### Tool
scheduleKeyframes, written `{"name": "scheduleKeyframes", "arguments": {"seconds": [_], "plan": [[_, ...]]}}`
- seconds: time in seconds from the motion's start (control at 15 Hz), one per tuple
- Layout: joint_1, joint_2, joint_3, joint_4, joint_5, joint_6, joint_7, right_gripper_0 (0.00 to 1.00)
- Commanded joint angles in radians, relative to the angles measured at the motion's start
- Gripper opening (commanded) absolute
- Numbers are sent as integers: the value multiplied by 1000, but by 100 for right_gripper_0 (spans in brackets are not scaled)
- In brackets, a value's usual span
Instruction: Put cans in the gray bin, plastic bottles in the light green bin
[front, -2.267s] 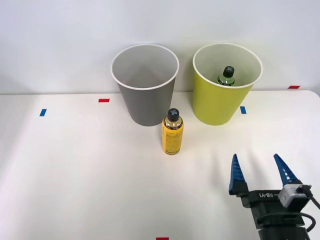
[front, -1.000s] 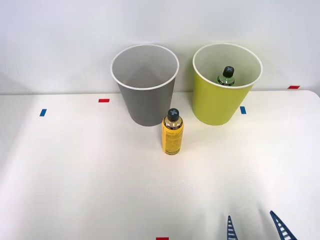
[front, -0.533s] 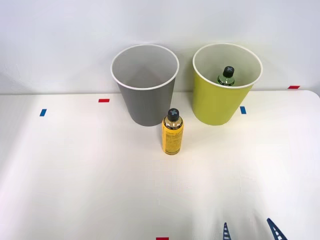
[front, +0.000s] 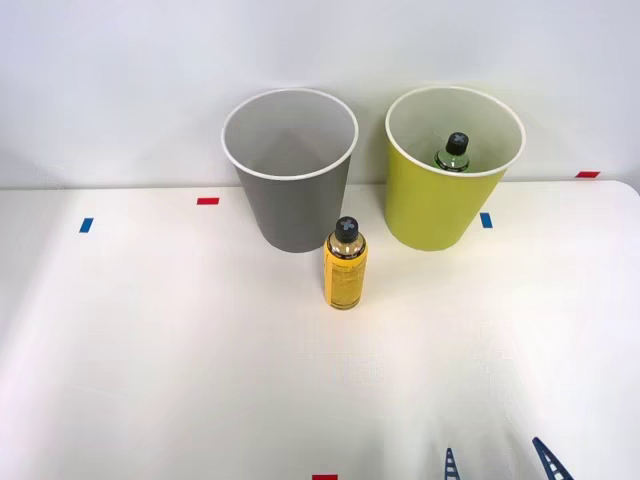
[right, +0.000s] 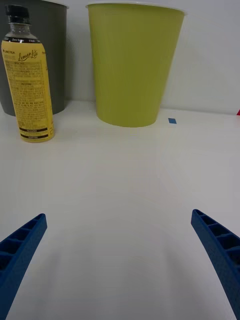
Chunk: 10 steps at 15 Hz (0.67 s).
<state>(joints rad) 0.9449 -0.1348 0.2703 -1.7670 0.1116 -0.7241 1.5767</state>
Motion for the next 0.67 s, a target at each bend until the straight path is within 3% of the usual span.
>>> {"name": "scheduleKeyframes", "arguments": {"seconds": [0.07, 0.67], "plan": [[0, 0, 0, 0, 0, 0, 0, 100], [0, 0, 0, 0, 0, 0, 0, 100]]}}
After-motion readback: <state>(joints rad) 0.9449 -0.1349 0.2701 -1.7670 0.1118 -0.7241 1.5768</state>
